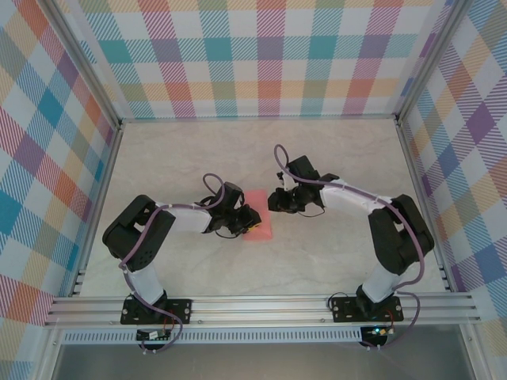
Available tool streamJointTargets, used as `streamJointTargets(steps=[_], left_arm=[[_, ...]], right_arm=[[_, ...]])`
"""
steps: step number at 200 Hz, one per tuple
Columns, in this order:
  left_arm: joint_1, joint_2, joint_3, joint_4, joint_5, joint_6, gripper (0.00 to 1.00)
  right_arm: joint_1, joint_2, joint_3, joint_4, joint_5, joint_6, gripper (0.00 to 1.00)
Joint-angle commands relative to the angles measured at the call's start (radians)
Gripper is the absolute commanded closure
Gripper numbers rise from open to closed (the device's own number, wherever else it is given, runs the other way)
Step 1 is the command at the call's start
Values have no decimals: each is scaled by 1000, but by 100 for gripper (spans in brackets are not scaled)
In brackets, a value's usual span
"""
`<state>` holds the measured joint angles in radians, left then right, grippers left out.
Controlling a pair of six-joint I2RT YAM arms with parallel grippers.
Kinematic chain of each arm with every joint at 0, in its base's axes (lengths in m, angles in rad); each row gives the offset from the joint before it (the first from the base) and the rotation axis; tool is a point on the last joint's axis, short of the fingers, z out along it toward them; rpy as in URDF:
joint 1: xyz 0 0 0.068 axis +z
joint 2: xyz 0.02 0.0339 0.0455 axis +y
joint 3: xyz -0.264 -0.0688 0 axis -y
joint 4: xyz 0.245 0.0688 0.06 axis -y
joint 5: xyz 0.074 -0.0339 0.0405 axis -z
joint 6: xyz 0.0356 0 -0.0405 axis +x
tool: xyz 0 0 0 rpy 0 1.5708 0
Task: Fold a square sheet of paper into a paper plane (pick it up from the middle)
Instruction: Fold the triangle a second time at the center of the table.
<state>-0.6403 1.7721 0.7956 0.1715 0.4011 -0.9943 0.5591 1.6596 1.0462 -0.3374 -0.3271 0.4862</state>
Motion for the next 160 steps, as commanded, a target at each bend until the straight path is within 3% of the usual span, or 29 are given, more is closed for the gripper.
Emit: streamJointTargets(steps=[1,74,160], left_arm=[[-9,0,5,-53,-31,21,81],[-8,-22,-19,-47,-47,6,83],[-10,-35,-32,-37,-48,-1,83]], right_arm=[[2,-16,-53,-31,-59,27,78],[32,50,-88,6,-225,25,84],[55,147,-66,14,-247,13,86]])
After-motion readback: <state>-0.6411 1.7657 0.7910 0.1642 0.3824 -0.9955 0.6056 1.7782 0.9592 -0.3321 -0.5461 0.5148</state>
